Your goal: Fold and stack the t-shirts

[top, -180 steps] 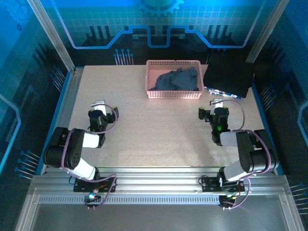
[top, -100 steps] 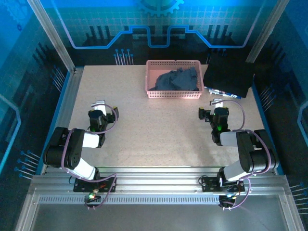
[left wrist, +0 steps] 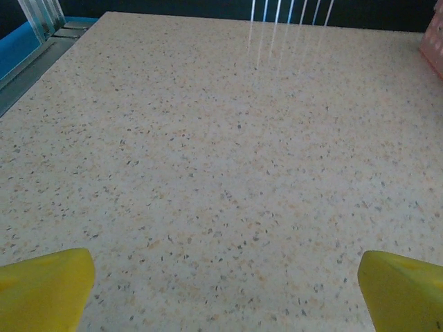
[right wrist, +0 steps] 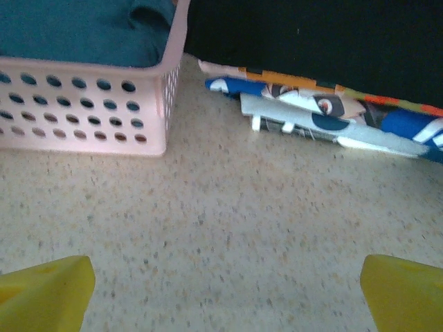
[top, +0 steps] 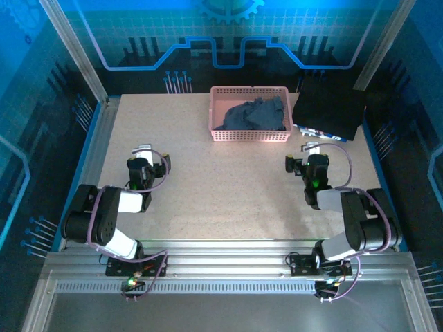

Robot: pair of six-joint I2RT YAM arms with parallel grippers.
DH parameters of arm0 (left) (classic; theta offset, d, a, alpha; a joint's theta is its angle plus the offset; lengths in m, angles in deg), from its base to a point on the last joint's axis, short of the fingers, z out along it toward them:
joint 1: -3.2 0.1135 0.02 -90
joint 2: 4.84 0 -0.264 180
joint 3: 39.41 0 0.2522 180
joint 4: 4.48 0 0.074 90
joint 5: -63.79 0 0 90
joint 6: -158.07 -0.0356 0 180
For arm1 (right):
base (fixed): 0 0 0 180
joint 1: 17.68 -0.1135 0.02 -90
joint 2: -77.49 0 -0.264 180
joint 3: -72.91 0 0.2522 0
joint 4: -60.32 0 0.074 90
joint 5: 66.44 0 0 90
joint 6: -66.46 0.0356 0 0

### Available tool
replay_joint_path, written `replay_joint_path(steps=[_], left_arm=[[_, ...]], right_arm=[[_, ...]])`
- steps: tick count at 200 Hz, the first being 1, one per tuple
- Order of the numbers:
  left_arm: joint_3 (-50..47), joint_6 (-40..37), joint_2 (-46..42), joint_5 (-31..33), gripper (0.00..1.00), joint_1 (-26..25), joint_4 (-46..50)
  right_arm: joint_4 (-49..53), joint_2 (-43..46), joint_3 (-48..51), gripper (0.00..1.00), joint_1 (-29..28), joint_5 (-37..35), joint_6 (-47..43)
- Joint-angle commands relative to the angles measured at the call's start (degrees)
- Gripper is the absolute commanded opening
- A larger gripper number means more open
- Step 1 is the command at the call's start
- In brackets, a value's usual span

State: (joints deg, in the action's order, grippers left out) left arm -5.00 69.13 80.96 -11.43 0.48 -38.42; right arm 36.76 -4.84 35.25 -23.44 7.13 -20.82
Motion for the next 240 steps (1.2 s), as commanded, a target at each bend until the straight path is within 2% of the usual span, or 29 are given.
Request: replay_joint_path(steps=[1, 18, 36, 65, 78, 121, 149, 170, 240], left_arm=[[8.21, -1.37, -12.49, 0.81, 0.99, -2.50, 19.82], [19.56, 6.37, -19.16, -0.81, 0.99, -2.94, 41.97], [30.79, 13.16, -19.35, -5.77, 0.99, -4.36, 56.78], [50.88, 20.28, -6.43, -14.08, 0.99, -5.85, 74.69], [59.55, 20.56, 0.94, -17.94, 0.99, -7.42, 79.49], [82.82, 24.11, 24.67, -24.17, 0.99, -10.35, 87.52], [92.23, 26.01, 34.82, -23.37, 0.94, -10.90, 89.93], [94.25, 27.56, 39.07, -22.96, 0.88, -10.99, 89.25], [95.50, 34.14, 46.66, -23.12, 0.78, -12.30, 83.45]], right_arm=[[25.61, 11.84, -10.12, 1.00, -1.99, -3.18, 3.55], [46.01, 19.02, -18.49, 1.00, -2.17, 2.15, 9.94], [61.65, 21.83, -27.11, 1.00, -2.89, 10.82, 13.12], [74.53, 15.68, -42.78, 1.00, -3.76, 22.86, 15.57], [79.14, 9.65, -50.94, 1.00, -4.95, 24.69, 16.06], [84.84, -9.21, -70.84, 1.00, -8.41, 29.43, 15.53], [85.71, -18.01, -78.35, 1.00, -9.45, 30.94, 16.20], [86.42, -23.37, -82.02, 1.00, -10.32, 31.85, 16.59], [87.82, -34.04, -90.88, 0.99, -12.93, 29.82, 17.14]])
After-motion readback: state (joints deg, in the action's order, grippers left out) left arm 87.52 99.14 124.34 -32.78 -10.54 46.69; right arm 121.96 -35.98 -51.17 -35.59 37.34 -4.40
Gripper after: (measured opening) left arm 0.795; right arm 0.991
